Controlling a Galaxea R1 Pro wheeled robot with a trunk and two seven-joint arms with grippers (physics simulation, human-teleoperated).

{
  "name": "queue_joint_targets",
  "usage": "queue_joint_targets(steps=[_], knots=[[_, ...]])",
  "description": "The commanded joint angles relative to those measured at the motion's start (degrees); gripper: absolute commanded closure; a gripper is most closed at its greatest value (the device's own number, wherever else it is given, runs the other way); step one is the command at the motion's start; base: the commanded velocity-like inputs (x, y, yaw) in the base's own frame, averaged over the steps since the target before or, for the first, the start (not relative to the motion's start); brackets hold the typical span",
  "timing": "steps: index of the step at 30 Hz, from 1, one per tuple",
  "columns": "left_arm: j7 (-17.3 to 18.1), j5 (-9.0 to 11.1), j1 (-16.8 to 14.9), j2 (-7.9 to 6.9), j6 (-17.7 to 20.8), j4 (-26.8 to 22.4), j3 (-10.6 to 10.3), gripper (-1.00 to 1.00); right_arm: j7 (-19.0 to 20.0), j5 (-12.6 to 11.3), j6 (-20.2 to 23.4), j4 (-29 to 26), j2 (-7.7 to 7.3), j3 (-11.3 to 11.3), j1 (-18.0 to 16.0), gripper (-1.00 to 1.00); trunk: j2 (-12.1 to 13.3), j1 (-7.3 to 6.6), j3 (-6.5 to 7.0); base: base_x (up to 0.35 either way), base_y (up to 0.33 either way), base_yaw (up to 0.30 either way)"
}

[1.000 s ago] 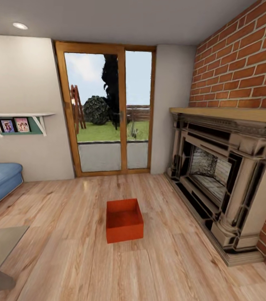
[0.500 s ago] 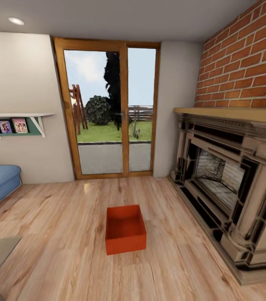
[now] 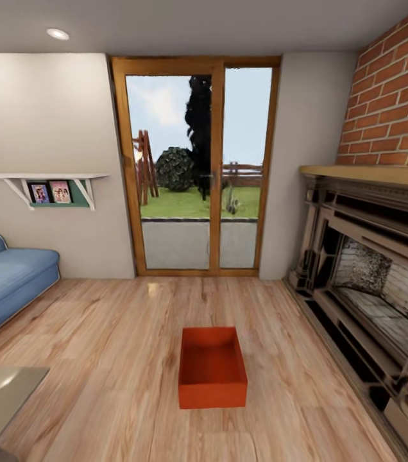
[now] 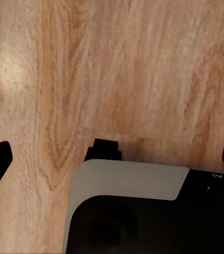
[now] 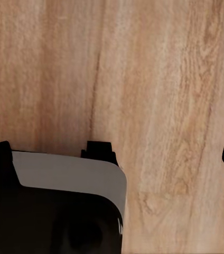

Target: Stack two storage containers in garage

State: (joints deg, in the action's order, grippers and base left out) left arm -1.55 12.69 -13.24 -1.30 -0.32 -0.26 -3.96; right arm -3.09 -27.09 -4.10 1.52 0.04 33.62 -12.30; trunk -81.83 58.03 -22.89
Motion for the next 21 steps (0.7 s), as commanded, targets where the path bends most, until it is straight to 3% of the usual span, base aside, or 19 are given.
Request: queue_joint_targets(steps=[1, 21], knots=[[-0.1, 0.5, 0.0, 0.02, 0.0, 0.0, -0.4, -1.00, 0.0, -0.5, -0.3, 0.2, 0.01, 0.5, -0.1, -1.00, 0.0, 0.03, -0.06, 0.322, 0.000, 0.072], [-0.1, 0.5, 0.0, 0.00, 0.0, 0.0, -0.4, -1.00, 0.0, -0.5, -0.3, 0.2, -0.04, 0.5, -0.1, -1.00, 0.0, 0.03, -0.06, 0.322, 0.000, 0.006]])
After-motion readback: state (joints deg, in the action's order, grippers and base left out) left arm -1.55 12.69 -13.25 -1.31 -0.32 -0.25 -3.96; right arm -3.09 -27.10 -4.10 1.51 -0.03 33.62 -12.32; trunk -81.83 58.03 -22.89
